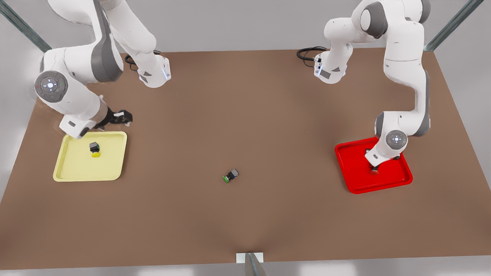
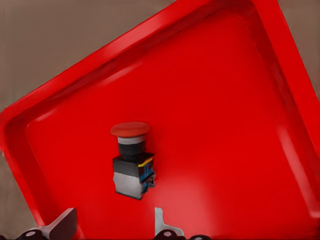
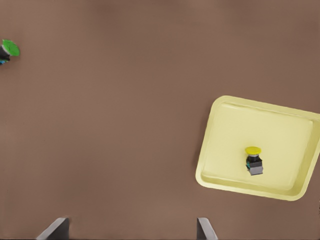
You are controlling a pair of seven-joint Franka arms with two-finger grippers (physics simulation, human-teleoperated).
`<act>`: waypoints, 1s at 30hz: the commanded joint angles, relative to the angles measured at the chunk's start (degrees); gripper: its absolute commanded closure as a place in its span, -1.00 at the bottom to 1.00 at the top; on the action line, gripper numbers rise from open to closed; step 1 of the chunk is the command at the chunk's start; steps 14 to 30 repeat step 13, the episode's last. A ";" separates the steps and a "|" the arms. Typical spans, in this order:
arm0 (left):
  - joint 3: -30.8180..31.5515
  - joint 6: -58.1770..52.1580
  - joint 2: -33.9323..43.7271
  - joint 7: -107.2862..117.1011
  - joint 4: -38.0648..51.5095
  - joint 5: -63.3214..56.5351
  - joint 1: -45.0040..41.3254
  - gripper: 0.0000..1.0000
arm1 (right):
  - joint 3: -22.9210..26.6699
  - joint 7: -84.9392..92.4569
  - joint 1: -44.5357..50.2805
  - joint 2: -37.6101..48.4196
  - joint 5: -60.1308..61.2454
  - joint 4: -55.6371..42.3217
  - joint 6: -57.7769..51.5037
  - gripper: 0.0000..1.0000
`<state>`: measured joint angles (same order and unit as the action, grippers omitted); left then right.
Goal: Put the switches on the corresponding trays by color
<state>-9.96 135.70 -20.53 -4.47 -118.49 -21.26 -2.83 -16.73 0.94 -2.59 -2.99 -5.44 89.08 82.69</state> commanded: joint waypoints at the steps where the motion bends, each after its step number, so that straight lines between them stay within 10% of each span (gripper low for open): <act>1: 0.38 -0.35 1.01 -0.01 0.19 0.00 -0.07 -1.00 | 10.88 0.20 2.81 0.44 0.08 -0.66 -0.25 -1.00; 3: 8.11 -17.37 3.30 0.16 17.05 11.50 -0.07 -1.00 | 16.91 -0.42 8.48 20.89 0.08 20.40 17.65 -1.00; 6: 18.31 -45.60 7.69 1.92 35.43 19.68 2.48 -1.00 | 17.35 -0.85 8.56 21.71 0.17 21.05 16.01 -1.00; 10: 11.45 -46.93 23.78 0.60 22.78 22.58 -1.04 -1.00 | 17.35 -1.03 8.56 21.71 2.72 21.14 15.39 -1.00; 30: 11.45 -46.58 24.05 0.87 22.60 22.32 -1.21 -1.00 | 17.35 -1.03 8.83 21.98 2.72 22.81 15.92 -1.00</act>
